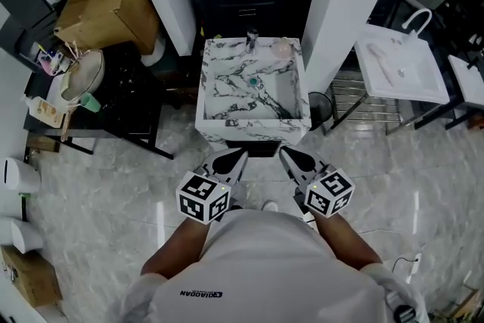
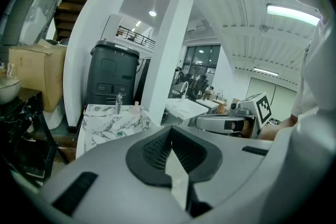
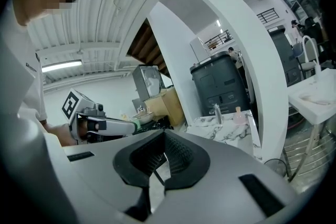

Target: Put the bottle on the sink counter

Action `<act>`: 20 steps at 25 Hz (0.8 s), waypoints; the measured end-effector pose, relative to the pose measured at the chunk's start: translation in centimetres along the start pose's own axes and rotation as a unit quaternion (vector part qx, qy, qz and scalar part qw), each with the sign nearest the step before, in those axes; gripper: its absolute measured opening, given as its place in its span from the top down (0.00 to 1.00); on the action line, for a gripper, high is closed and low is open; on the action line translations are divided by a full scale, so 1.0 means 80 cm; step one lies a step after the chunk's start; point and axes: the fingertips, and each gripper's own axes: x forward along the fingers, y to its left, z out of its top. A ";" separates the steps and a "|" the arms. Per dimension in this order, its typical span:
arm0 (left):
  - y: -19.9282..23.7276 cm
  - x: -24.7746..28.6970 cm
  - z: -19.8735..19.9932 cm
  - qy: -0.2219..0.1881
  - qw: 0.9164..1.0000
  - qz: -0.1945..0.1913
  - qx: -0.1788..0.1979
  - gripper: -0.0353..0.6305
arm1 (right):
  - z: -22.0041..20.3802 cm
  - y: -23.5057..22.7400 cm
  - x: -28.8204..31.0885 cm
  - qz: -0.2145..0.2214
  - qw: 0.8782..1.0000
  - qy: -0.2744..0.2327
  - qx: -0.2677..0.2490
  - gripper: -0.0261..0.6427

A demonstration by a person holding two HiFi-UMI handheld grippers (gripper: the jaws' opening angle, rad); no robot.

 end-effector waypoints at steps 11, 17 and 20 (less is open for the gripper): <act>0.037 -0.014 0.009 0.002 0.999 -0.032 0.009 0.92 | 0.001 0.021 0.034 -0.029 1.000 0.005 -0.005 0.90; 0.055 -0.018 0.011 0.004 0.999 -0.041 0.012 0.92 | 0.000 0.028 0.052 -0.037 0.999 0.007 -0.004 0.90; 0.059 -0.016 0.010 0.006 0.999 -0.047 0.015 0.92 | -0.003 0.028 0.059 -0.041 0.999 0.007 -0.004 0.90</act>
